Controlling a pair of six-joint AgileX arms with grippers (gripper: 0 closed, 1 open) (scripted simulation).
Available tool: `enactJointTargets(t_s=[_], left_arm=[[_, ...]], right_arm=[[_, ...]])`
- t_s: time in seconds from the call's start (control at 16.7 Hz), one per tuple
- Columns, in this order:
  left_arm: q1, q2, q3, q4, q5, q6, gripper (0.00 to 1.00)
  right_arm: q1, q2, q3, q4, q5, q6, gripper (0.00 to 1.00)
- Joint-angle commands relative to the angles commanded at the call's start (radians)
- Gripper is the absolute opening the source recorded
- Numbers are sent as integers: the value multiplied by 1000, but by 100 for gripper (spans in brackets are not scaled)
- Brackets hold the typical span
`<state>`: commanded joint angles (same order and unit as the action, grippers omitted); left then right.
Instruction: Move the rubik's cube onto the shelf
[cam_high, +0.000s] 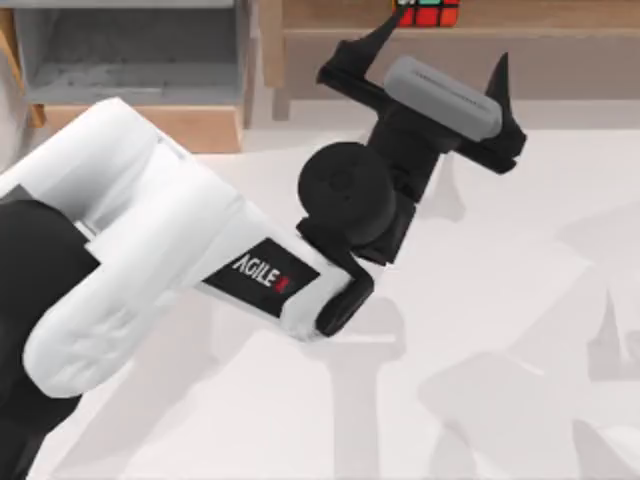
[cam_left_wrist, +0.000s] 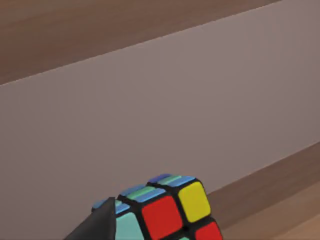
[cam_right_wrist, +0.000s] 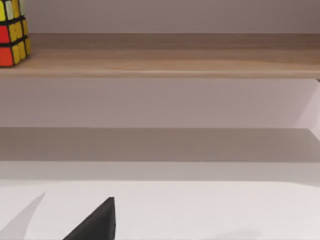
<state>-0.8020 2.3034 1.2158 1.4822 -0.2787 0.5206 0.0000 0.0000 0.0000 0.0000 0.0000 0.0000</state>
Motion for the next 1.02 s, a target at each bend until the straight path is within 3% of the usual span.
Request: enactJointTargets(t_s=[0.24,0.48,0.72,1.02], left_arm=[[95,-82,-276,116,188,149,100],[264,-156,-522,182,400,305,100],[500,-223,-701,204,610,473,100],[870,-285,-837,178,843,696,100]], right_arm=[[0,0,0,0,0,0,100],[0,0,0,0,0,0,100],[0,0,0,0,0,0,100],[0,0,0,0,0,0,100]])
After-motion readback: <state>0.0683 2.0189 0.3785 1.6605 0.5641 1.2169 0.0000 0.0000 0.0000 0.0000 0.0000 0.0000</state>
